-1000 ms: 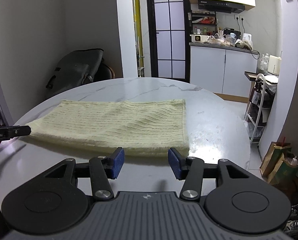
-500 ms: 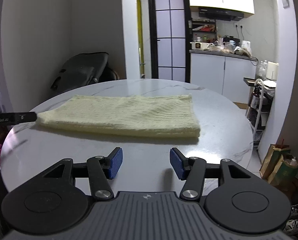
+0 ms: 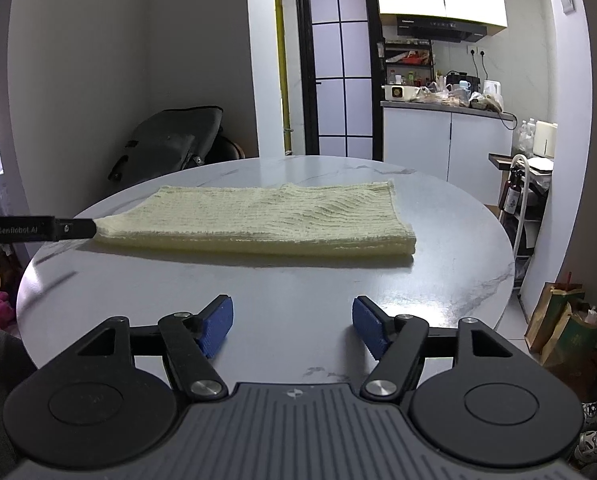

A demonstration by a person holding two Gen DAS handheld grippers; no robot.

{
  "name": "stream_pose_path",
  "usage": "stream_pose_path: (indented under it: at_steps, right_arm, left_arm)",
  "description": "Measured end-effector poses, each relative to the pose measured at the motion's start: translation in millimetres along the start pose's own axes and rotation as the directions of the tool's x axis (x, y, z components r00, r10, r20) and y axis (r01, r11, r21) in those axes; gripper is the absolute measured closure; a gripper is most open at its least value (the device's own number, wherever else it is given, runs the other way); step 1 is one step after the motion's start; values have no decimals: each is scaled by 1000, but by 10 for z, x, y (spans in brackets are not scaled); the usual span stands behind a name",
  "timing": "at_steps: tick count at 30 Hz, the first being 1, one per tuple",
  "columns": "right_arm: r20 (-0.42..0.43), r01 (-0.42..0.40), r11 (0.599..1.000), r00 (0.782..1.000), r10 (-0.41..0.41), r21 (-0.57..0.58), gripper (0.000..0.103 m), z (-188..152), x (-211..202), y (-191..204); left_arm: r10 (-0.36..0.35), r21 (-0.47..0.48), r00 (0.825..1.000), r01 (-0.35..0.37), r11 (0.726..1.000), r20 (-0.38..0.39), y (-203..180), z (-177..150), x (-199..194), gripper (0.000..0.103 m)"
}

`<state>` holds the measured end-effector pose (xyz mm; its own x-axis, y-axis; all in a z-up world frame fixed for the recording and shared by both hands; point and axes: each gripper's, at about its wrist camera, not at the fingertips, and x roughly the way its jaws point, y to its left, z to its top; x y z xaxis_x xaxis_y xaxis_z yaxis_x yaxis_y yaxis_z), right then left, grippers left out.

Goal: Fold towel
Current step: 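Draw both open grippers back from the folded towel, then close the left gripper on the folded towel's end edge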

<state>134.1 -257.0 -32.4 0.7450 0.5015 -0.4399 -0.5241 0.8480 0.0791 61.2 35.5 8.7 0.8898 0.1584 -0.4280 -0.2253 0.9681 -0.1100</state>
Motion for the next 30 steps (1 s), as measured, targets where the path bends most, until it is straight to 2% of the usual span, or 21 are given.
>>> stream_pose_path:
  at_steps: [3,7,14,17,18,21,26,30]
  right_arm:
    - [-1,-8,1000,1000,8,-9,32,11,6,27]
    - [-2,-14,1000,1000,14,-14,32,15,4,45]
    - [-9,-14,999,1000,13,-29,32,26,1,70]
    - [-7,-13,999,1000,13,-30,32,31,-7,75]
    - [-7,-14,999,1000,14,-30,32,33,-7,75]
    - [-14,-25,999,1000,24,-33,32,39,-17,82]
    - [-4,-58,995,998,58,-81,32,76,-104,157]
    - [1,-66,996,998,66,-66,32,89,-132,144]
  left_arm:
    - [-29,-27,1000,29,999,1,32,18,44,32]
    - [-38,-60,999,38,997,4,46,29,123,47]
    - [16,-53,1000,-15,999,15,-12,52,263,49]
    - [14,-44,1000,-14,999,-12,-32,43,307,70]
    - [12,-42,1000,-12,999,-22,-36,39,320,82]
    - [5,-42,999,-6,999,-32,-35,31,297,89]
    - [10,-39,999,-12,999,-39,-115,-8,251,89]
    - [2,-35,999,-4,999,-43,-242,-63,174,89]
